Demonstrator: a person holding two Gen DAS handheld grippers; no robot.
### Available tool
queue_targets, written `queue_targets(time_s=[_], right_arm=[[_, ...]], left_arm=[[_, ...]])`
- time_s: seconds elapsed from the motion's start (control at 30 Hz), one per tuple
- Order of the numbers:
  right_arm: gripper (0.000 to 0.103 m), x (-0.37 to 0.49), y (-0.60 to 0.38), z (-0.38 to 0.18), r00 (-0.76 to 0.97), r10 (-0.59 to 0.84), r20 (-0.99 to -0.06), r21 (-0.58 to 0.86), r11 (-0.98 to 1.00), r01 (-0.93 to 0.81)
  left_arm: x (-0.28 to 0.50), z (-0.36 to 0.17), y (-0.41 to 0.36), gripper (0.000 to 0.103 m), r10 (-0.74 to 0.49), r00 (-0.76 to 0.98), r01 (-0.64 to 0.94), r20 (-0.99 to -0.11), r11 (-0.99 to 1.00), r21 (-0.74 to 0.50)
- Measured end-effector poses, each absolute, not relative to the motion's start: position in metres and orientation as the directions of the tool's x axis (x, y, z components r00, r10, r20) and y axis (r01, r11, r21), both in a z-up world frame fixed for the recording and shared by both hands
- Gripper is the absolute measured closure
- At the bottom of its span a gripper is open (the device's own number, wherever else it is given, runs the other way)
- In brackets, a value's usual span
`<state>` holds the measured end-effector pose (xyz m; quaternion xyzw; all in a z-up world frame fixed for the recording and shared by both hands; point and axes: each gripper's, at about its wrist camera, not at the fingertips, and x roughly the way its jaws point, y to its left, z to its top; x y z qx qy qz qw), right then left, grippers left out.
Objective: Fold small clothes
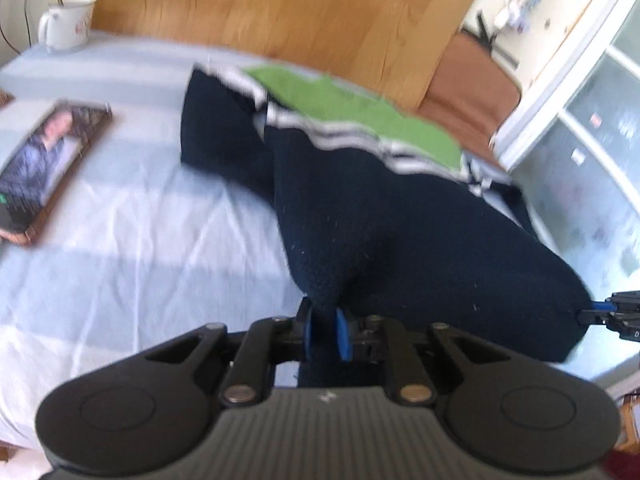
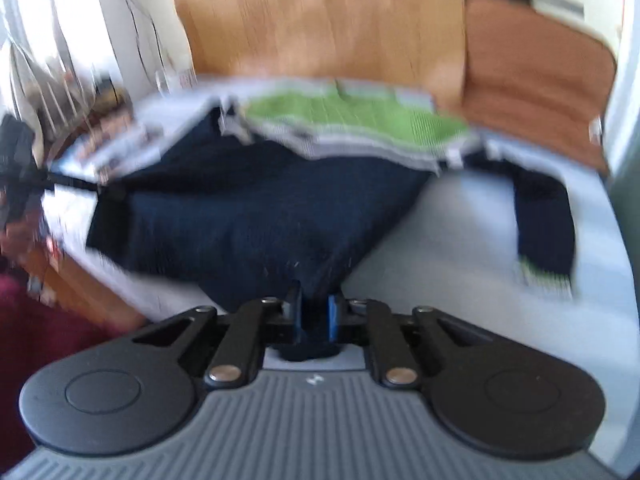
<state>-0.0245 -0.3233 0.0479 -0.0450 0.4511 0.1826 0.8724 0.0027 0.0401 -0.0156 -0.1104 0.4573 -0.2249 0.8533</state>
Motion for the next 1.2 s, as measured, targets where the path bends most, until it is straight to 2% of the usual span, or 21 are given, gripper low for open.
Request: queue_targets(time_s=[0.1, 0.13, 0.2, 0.33, 0.47, 0.53, 0.57, 0.67, 0.73, 0.77, 0.83, 0.9, 1.03, 1.1, 1.2], right_arm=[[0.07, -0.014, -0.331, 0.03, 0.566, 0.033, -0.824, -0.123, 0.964, -0.236], [0.07, -0.009, -0.336, 0.032, 0.583, 0.011, -0.813, -0.127, 0.973, -0.195], [0.069, -0.001, -0.339, 0.046, 0.628, 0.089, -0.773, -0.032, 0.983, -0.179], [0.067, 0.025, -0.291, 0.07, 0.697, 0.315, -0.644, 0.094, 0.937, -0.336], [0.067, 0.078, -0.198, 0.071, 0.613, 0.548, -0.57, 0.199, 0.815, -0.544], [0.065, 0.106, -0.144, 0.063, 0.532, 0.629, -0.567, 0.224, 0.739, -0.635], [0.059, 0.118, -0.121, 0.058, 0.504, 0.643, -0.576, 0.213, 0.713, -0.668], [0.043, 0.155, -0.054, 0.03, 0.436, 0.613, -0.659, 0.137, 0.667, -0.732], [0.04, 0.173, -0.026, 0.008, 0.405, 0.558, -0.724, 0.078, 0.65, -0.756], [0.042, 0.181, -0.01, -0.006, 0.406, 0.508, -0.76, 0.021, 0.642, -0.766], [0.096, 0.187, 0.009, -0.02, 0.409, 0.431, -0.805, -0.057, 0.629, -0.776], [0.095, 0.195, 0.028, -0.006, 0.4, 0.474, -0.784, -0.03, 0.616, -0.787], [0.095, 0.18, 0.061, 0.053, 0.44, 0.626, -0.644, -0.107, 0.496, -0.862], [0.095, 0.176, 0.065, 0.073, 0.472, 0.646, -0.6, -0.209, 0.443, -0.872], [0.095, 0.191, 0.039, 0.088, 0.56, 0.598, -0.573, -0.372, 0.418, -0.829]], left_arm=[[0.005, -0.025, 0.044, 0.08, -0.456, 0.474, 0.272, -0.753, 0.889, -0.367], [0.004, -0.023, 0.051, 0.076, -0.461, 0.486, 0.269, -0.743, 0.887, -0.375], [0.001, -0.016, 0.065, 0.071, -0.465, 0.528, 0.262, -0.711, 0.885, -0.385], [-0.001, -0.003, 0.095, 0.068, -0.421, 0.626, 0.188, -0.657, 0.899, -0.396], [-0.003, 0.001, 0.114, 0.068, -0.4, 0.679, 0.133, -0.615, 0.892, -0.433], [-0.004, -0.001, 0.126, 0.066, -0.402, 0.696, 0.113, -0.595, 0.88, -0.462], [-0.004, -0.001, 0.133, 0.065, -0.405, 0.702, 0.107, -0.586, 0.873, -0.475], [-0.009, -0.004, 0.149, 0.063, -0.394, 0.723, 0.088, -0.568, 0.867, -0.49], [-0.011, -0.006, 0.16, 0.062, -0.386, 0.731, 0.076, -0.563, 0.866, -0.495], [-0.012, -0.008, 0.166, 0.062, -0.382, 0.735, 0.067, -0.561, 0.863, -0.5], [-0.012, -0.011, 0.176, 0.061, -0.375, 0.743, 0.048, -0.555, 0.856, -0.514], [-0.008, -0.015, 0.183, 0.061, -0.367, 0.745, 0.024, -0.557, 0.849, -0.528], [0.004, -0.017, 0.194, 0.061, -0.347, 0.745, -0.014, -0.57, 0.846, -0.533], [0.007, -0.014, 0.195, 0.061, -0.34, 0.752, -0.013, -0.565, 0.849, -0.528], [0.014, -0.006, 0.193, 0.059, -0.332, 0.763, 0.002, -0.555, 0.859, -0.511]])
